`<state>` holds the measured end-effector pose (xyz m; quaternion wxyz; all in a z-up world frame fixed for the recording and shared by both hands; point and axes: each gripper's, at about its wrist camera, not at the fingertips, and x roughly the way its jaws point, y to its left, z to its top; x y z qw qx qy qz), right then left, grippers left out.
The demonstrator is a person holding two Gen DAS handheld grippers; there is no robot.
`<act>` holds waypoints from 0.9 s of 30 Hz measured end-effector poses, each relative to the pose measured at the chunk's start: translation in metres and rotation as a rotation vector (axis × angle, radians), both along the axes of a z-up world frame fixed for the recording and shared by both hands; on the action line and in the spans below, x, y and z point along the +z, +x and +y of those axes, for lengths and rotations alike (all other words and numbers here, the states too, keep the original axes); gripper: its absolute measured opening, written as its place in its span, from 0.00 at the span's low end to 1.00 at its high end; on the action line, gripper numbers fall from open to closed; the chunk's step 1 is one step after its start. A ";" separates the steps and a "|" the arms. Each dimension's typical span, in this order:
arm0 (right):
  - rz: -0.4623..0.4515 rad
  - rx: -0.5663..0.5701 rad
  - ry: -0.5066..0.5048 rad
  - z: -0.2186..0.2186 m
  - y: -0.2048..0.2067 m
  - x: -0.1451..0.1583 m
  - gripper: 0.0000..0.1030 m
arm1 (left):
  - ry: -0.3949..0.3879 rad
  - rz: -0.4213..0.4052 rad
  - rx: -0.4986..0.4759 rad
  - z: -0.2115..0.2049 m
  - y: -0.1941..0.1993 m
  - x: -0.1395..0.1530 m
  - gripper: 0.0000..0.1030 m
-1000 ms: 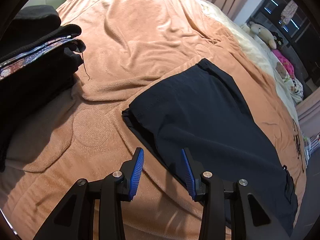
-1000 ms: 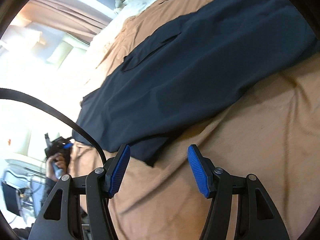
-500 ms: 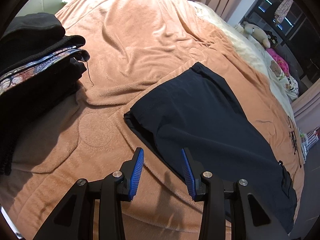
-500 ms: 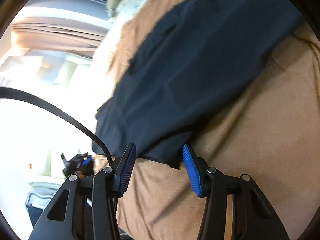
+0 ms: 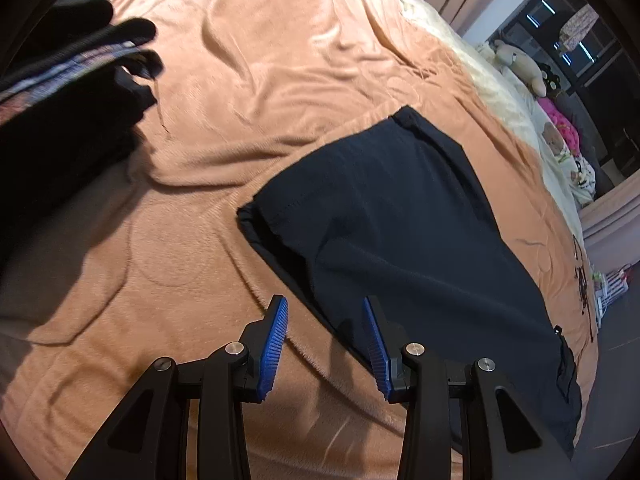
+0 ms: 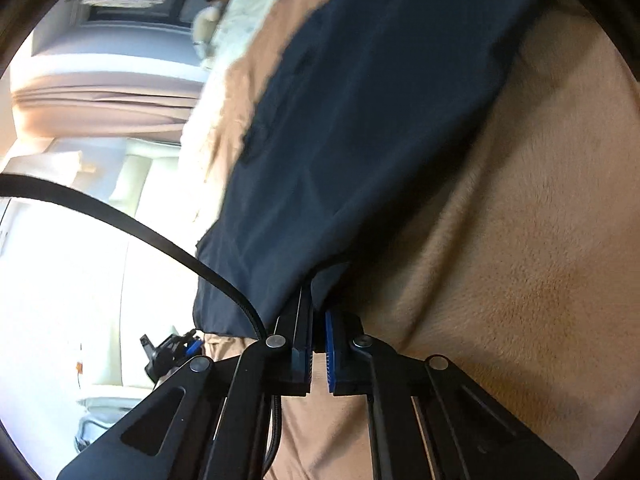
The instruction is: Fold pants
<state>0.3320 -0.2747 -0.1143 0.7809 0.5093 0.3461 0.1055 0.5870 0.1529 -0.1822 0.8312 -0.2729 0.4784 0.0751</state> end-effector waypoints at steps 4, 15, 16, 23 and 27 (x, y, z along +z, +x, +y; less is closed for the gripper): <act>-0.060 -0.015 0.007 -0.005 -0.022 0.007 0.01 | -0.040 0.015 -0.006 -0.001 0.008 -0.012 0.40; -0.045 -0.012 0.017 0.009 -0.026 -0.003 0.01 | -0.151 0.004 0.052 0.002 0.010 -0.026 0.59; -0.045 -0.013 0.020 0.008 -0.027 -0.001 0.01 | -0.168 -0.010 0.061 0.003 0.009 -0.026 0.64; -0.031 -0.019 0.022 0.009 -0.027 0.003 0.01 | -0.236 -0.140 0.059 0.007 0.002 -0.008 0.65; -0.033 -0.018 0.015 0.013 -0.024 0.007 0.01 | -0.207 -0.160 0.056 0.005 -0.003 0.003 0.65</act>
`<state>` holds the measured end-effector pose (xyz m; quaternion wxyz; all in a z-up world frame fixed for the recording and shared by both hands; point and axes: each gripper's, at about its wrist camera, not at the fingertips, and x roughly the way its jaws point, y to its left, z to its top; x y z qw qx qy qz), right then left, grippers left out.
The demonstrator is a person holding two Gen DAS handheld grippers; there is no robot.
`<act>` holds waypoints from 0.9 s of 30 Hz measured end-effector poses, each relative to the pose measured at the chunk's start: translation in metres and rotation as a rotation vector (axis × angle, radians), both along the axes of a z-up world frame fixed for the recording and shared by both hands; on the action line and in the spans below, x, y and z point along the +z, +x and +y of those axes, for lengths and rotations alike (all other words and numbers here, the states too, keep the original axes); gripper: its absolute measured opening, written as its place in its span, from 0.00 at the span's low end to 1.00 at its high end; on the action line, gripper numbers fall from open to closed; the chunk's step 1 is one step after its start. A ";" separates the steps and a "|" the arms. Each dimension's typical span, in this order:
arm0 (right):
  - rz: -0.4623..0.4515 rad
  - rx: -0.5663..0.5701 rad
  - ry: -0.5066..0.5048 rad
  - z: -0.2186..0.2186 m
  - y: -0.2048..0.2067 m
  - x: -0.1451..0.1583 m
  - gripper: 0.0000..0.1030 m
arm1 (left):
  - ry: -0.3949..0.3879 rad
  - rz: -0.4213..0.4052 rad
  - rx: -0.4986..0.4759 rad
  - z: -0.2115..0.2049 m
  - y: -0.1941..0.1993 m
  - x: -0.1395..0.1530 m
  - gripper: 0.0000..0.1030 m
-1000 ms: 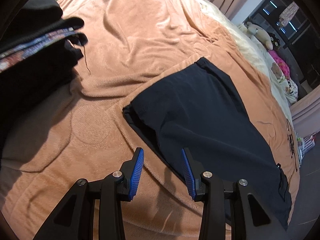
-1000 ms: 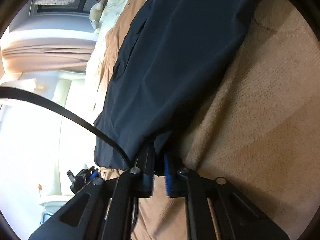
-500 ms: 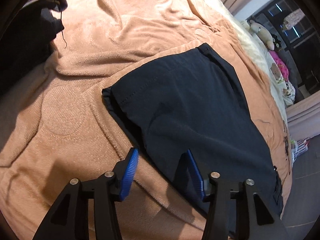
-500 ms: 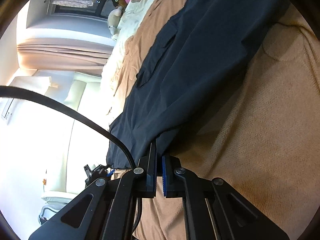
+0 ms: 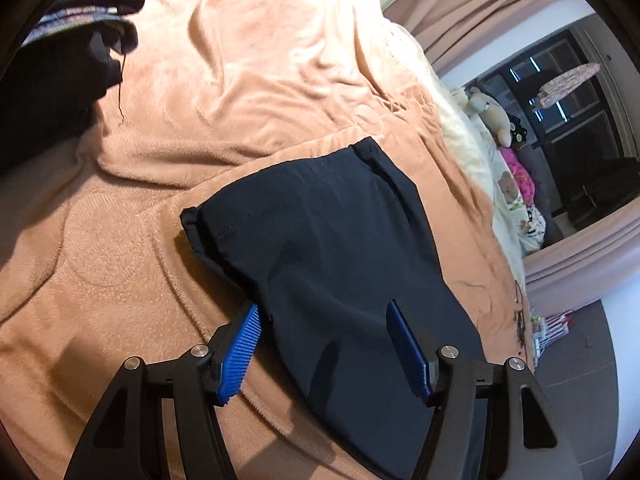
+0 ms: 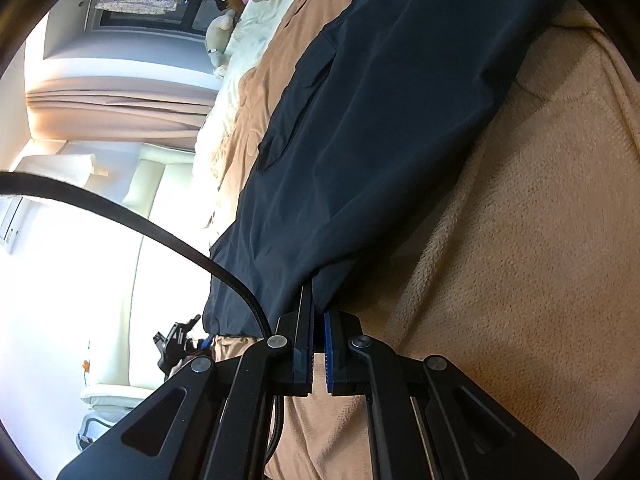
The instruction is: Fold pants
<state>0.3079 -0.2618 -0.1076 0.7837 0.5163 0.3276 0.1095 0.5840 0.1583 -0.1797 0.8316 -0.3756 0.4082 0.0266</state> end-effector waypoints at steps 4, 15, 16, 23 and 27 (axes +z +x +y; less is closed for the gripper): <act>0.004 -0.002 -0.002 0.004 0.003 0.001 0.01 | 0.048 0.067 -0.002 -0.003 0.008 -0.010 0.57; 0.013 -0.014 -0.019 0.010 0.006 -0.002 0.03 | 0.018 0.066 0.033 0.003 0.025 -0.028 0.54; 0.018 -0.023 -0.017 0.010 0.007 -0.003 0.03 | 0.006 0.061 0.037 0.005 0.026 -0.028 0.54; 0.034 -0.045 0.023 0.012 0.013 -0.020 0.04 | 0.014 0.055 0.044 0.008 0.016 -0.029 0.30; 0.002 -0.058 0.036 0.011 0.008 -0.017 0.01 | -0.035 0.041 0.073 0.020 0.008 -0.034 0.05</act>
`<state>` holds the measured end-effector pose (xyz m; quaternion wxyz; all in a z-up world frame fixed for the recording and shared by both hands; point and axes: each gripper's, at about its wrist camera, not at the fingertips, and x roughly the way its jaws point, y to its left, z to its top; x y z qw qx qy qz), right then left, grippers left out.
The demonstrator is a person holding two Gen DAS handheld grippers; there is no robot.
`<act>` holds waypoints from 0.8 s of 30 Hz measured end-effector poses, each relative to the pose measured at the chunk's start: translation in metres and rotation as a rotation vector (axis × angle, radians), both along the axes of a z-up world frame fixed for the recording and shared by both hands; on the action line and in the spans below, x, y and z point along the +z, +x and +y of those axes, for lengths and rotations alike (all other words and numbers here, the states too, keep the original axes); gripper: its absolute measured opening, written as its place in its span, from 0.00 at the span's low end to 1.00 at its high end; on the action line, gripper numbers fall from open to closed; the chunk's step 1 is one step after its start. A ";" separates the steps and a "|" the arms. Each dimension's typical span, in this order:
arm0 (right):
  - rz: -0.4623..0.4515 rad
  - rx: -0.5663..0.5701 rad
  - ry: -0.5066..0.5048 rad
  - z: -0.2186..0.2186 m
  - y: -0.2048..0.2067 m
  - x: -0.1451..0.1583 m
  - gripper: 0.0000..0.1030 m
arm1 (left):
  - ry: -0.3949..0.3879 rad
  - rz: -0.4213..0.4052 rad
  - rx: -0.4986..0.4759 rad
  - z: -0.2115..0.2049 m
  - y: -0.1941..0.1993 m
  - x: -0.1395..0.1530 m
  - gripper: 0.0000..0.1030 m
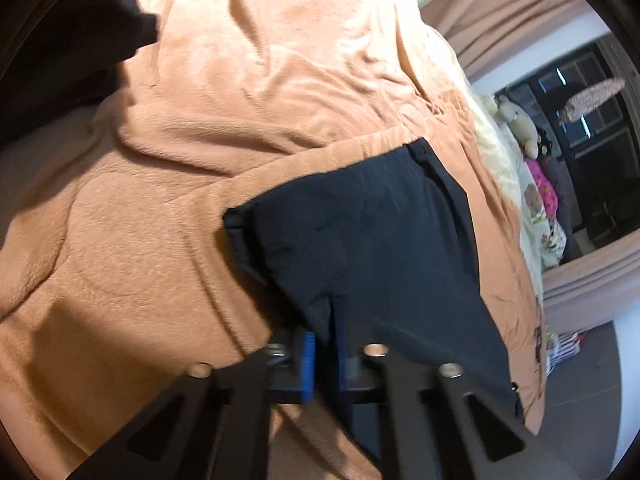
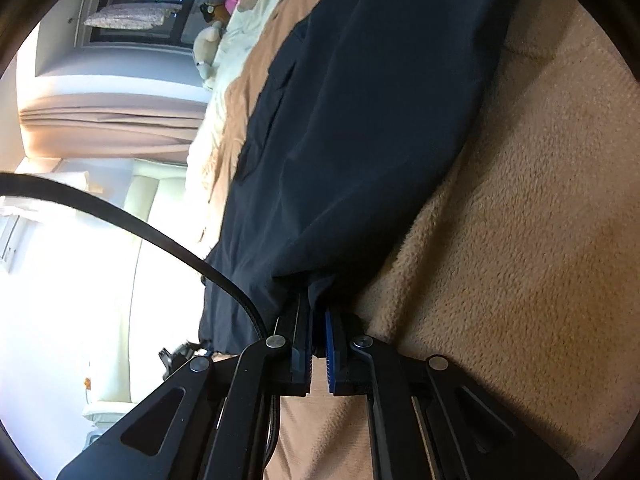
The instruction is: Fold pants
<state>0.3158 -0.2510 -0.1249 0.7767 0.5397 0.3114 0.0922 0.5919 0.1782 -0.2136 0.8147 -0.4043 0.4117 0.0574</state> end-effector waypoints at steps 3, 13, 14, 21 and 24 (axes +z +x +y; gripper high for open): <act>-0.035 -0.008 0.000 0.001 -0.007 0.006 0.01 | 0.013 -0.017 -0.004 0.000 0.000 0.007 0.02; -0.150 0.009 -0.023 0.003 -0.030 0.037 0.00 | 0.079 -0.085 -0.032 -0.014 -0.017 0.057 0.02; -0.155 0.010 -0.025 0.003 -0.033 0.039 0.00 | 0.085 -0.087 -0.031 -0.015 -0.020 0.059 0.02; -0.161 0.026 -0.029 -0.004 -0.055 0.035 0.00 | 0.096 -0.082 -0.011 -0.012 -0.058 0.070 0.02; -0.157 0.039 -0.032 -0.011 -0.064 0.034 0.00 | 0.094 -0.074 0.001 -0.010 -0.081 0.071 0.02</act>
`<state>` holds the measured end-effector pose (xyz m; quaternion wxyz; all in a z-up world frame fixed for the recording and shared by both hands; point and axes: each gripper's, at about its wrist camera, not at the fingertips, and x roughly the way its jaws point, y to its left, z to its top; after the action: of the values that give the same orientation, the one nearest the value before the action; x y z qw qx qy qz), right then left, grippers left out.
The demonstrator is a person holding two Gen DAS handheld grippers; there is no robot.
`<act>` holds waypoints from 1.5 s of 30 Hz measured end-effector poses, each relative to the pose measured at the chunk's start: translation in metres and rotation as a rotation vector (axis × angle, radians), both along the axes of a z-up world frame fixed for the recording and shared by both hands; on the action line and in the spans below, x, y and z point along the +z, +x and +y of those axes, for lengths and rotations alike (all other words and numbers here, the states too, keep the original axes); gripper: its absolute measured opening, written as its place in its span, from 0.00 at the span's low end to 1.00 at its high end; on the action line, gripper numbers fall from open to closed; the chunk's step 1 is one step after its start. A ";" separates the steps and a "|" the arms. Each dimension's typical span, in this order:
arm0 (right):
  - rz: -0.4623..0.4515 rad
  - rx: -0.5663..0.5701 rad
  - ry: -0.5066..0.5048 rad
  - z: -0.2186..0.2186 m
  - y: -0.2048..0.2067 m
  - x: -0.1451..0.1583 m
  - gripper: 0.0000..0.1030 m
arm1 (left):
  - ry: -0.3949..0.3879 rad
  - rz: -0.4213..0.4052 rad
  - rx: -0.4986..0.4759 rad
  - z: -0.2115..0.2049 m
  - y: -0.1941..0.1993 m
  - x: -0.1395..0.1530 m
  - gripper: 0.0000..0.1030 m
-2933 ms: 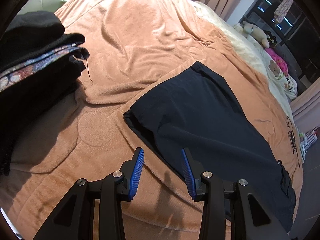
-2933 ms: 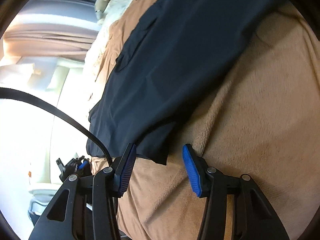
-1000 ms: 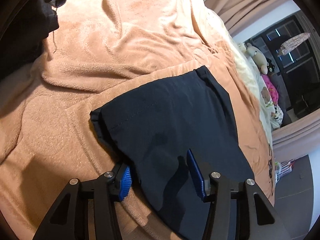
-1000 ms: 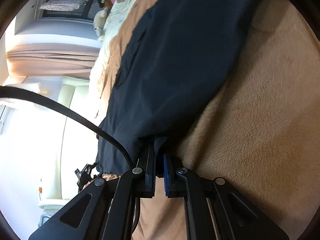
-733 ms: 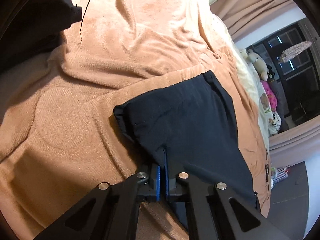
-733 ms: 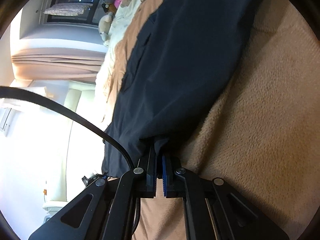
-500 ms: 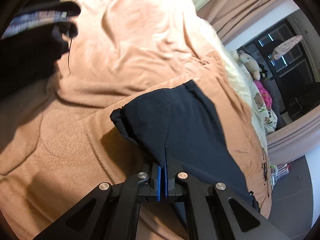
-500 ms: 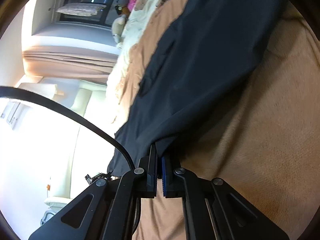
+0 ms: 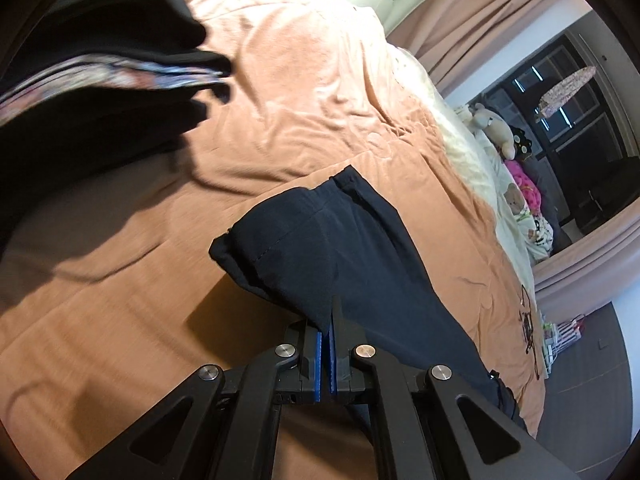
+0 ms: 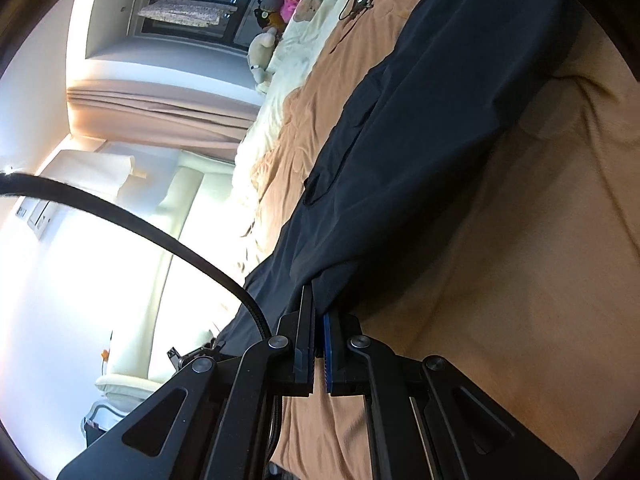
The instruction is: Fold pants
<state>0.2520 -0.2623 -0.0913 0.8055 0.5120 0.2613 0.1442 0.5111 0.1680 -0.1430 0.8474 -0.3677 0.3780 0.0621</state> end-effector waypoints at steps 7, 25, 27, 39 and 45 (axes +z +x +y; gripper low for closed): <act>0.006 0.032 -0.030 -0.005 -0.013 0.008 0.00 | 0.010 0.012 0.025 0.002 -0.047 0.001 0.02; -0.001 0.069 -0.054 -0.002 -0.033 0.016 0.00 | -0.005 -0.007 0.086 0.017 -0.151 -0.004 0.02; -0.001 0.073 -0.056 0.000 -0.033 0.018 0.00 | -0.011 -0.007 0.091 0.022 -0.159 -0.006 0.02; 0.092 0.044 -0.254 0.001 -0.015 0.022 0.54 | -0.042 0.097 0.076 0.029 -0.159 -0.042 0.31; 0.094 -0.092 -0.249 -0.047 -0.022 0.031 0.65 | -0.034 0.100 0.077 0.029 -0.161 -0.045 0.40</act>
<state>0.2300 -0.3091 -0.0604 0.8554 0.4256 0.2910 0.0493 0.3498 0.1973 -0.1879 0.8181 -0.3927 0.4064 0.1068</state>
